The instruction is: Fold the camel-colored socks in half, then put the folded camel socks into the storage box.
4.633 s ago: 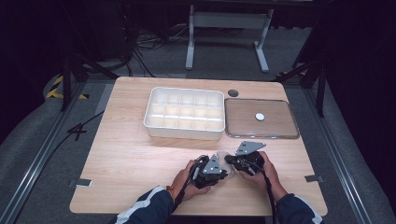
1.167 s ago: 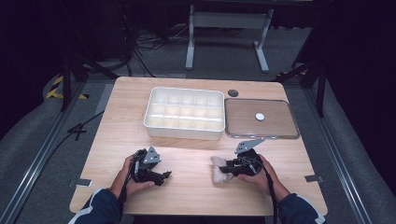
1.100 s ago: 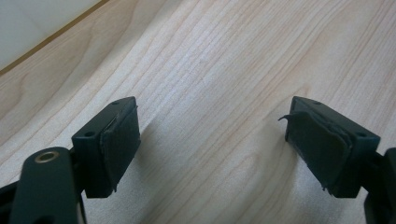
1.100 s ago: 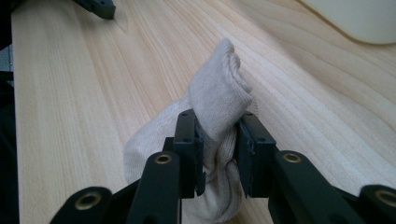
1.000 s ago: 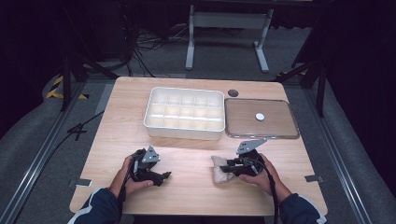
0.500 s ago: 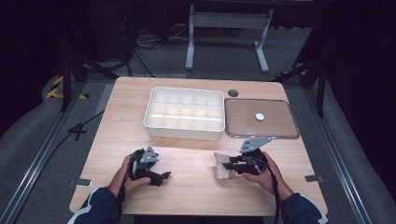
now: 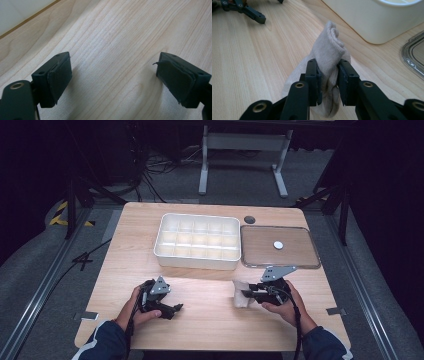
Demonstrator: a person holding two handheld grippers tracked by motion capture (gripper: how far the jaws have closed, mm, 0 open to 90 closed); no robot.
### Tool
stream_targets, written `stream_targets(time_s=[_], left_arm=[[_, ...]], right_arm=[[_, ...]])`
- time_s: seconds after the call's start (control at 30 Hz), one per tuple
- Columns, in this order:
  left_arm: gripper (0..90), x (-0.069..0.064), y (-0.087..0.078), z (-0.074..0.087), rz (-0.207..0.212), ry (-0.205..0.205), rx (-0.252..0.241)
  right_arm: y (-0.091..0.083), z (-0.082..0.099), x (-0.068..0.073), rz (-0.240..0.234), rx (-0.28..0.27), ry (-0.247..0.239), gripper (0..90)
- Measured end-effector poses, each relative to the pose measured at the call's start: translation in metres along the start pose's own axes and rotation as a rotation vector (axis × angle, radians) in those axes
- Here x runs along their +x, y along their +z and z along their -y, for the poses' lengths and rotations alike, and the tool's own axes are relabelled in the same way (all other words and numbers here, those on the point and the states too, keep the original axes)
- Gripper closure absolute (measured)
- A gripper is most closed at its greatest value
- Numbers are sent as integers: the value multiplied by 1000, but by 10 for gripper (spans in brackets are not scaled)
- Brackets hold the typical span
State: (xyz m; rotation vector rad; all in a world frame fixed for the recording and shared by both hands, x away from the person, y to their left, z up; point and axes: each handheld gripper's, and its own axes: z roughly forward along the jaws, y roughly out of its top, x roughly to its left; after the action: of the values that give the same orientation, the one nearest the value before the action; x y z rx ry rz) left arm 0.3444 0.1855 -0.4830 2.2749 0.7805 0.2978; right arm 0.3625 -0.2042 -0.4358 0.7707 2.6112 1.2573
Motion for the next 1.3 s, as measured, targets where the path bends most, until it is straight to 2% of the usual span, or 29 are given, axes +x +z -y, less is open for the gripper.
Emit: stream_targets(time_s=[0.77, 0.93, 1.3], left_arm=[[128, 0, 0, 0, -2, -1, 1], [127, 0, 0, 0, -3, -3, 3], [117, -1, 1, -1, -3, -6, 4]], right_arm=[[-18, -5, -5, 70, -64, -20, 725], [-23, -10, -7, 93, -82, -22, 724], [-36, -30, -13, 141, -110, -74, 723]])
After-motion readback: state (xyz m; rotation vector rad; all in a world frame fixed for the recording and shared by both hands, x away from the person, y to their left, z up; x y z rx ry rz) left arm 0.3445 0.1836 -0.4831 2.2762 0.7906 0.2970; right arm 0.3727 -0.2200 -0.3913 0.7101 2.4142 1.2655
